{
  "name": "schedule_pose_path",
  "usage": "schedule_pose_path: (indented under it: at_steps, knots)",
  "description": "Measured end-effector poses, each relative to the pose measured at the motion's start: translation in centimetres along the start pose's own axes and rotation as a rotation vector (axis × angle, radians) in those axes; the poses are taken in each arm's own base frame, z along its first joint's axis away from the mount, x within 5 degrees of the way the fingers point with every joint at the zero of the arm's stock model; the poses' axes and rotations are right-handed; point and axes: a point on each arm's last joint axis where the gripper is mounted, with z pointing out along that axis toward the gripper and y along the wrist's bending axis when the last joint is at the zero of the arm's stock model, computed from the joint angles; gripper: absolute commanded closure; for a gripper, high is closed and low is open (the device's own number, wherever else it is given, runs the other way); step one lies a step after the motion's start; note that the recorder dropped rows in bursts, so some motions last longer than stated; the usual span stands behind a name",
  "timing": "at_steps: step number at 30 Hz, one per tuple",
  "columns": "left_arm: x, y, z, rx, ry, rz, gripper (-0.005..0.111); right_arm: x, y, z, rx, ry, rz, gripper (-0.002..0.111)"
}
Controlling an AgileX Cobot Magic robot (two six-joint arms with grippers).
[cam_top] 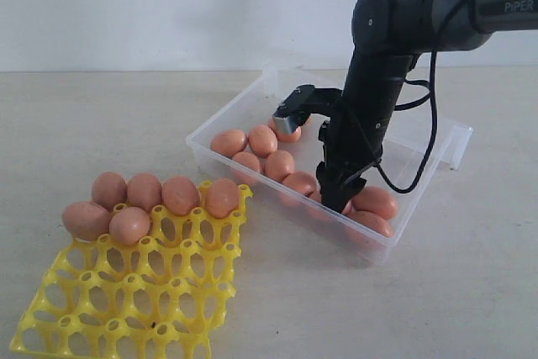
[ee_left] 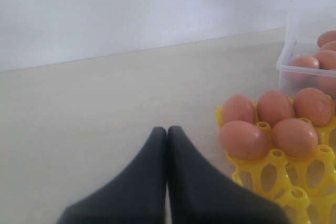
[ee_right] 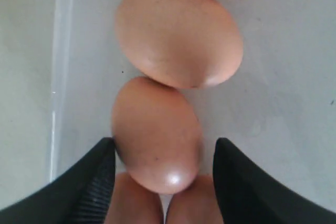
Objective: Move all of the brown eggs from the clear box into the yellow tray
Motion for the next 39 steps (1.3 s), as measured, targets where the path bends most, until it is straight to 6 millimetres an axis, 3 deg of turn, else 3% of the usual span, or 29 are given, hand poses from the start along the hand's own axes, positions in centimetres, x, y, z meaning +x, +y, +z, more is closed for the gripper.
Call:
schedule_pose_path:
  at_steps: [8,10,13,14,25,27,31,32,35,39]
  knots:
    - [0.0,0.0,0.0,0.0,0.0,0.0,0.111,-0.5,-0.4,2.2,-0.033,-0.039,-0.06,0.056]
    - [0.0,0.0,0.0,0.0,0.0,0.0,0.111,-0.5,-0.5,2.6,-0.038,-0.034,-0.058,0.069]
    - [0.0,0.0,0.0,0.0,0.0,0.0,0.111,-0.5,-0.5,2.6,-0.038,-0.034,-0.047,0.104]
    - [0.0,0.0,0.0,0.0,0.0,0.0,0.111,-0.5,-0.5,2.6,-0.038,-0.037,-0.04,0.108]
    - [0.0,0.0,0.0,0.0,0.0,0.0,0.111,-0.9,-1.1,2.3,0.025,-0.083,0.233,0.109]
    - [0.0,0.0,0.0,0.0,0.0,0.0,0.111,-0.9,-1.2,1.7,0.059,-0.101,0.289,0.109]
    - [0.0,0.0,0.0,0.0,0.0,0.0,0.111,-1.4,-0.5,-2.9,0.122,-0.214,0.394,0.109]
    - [0.0,0.0,0.0,0.0,0.0,0.0,0.111,-1.4,0.3,-4.9,0.123,-0.257,0.417,0.109]
    - [0.0,0.0,0.0,0.0,0.0,0.0,0.111,-0.4,2.8,-8.0,0.103,-0.401,0.478,0.109]
    - [0.0,0.0,0.0,0.0,0.0,0.0,0.111,1.2,6.1,-9.3,0.218,-0.739,0.555,0.109]
